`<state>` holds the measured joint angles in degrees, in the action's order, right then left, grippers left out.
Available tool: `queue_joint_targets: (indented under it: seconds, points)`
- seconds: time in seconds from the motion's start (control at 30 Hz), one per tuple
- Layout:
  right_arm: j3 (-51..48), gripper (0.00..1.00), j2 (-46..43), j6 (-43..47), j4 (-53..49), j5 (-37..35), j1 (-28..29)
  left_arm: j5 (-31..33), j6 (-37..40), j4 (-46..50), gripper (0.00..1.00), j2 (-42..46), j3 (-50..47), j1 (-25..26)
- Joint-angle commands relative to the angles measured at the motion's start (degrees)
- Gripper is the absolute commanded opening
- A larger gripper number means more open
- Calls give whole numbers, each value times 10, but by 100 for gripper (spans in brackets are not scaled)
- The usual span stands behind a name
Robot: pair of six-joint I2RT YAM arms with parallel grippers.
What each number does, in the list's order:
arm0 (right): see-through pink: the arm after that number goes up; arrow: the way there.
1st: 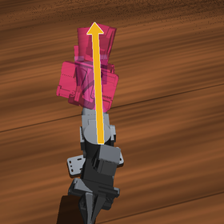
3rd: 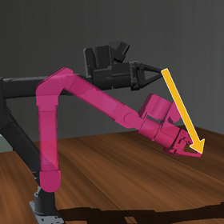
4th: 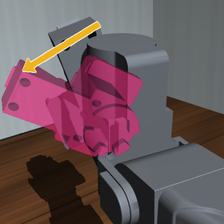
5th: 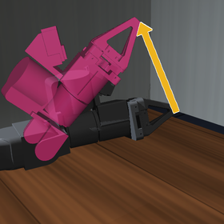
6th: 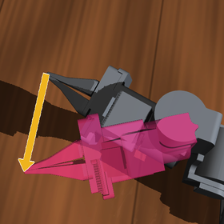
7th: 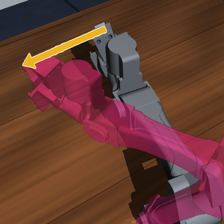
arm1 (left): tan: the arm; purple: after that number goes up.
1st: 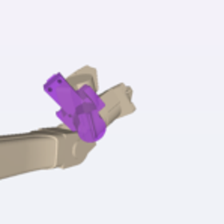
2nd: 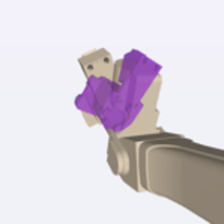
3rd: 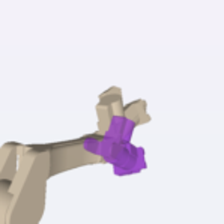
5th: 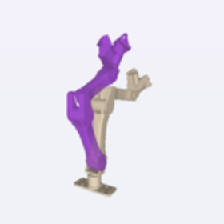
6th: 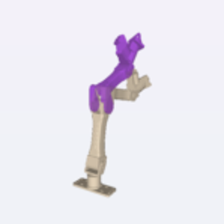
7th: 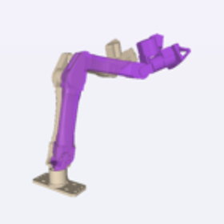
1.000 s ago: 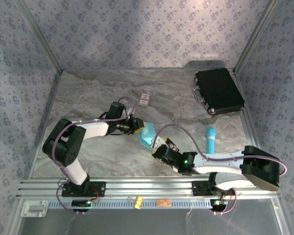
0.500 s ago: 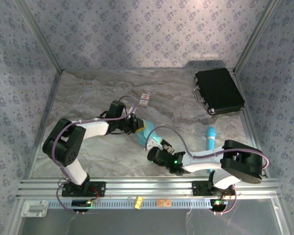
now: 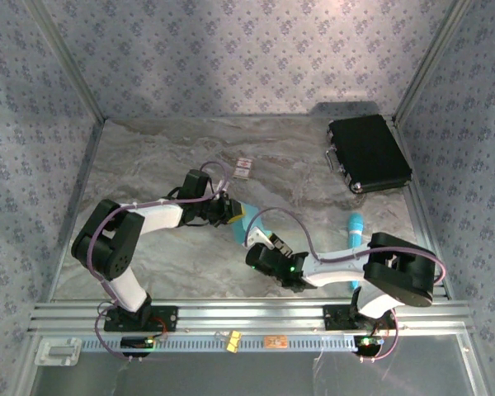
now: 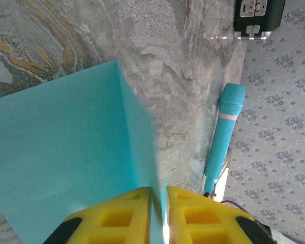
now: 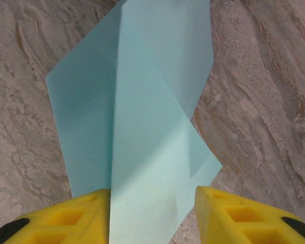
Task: Fold a paper plane with a square sheet of paper (pick it up from the middle)
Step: Fourth fold the wing at the center of the table.
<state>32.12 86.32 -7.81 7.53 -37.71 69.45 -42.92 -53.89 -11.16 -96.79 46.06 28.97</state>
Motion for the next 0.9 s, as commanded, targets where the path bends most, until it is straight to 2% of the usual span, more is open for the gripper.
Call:
queue_joint_targets:
  seconds: [0.0,0.3,0.6,0.87]
  points:
    - [11,42,8,-19,11,5,-4,-16,3,4,15,0,10,-2]
    - [8,31,12,-21,16,8,-5,-14,2,5,15,1,10,-3]
    - [1,34,13,-31,25,0,-7,-14,1,6,13,2,11,-3]
    - [-6,26,10,-34,36,19,-13,-13,1,8,12,1,12,-3]
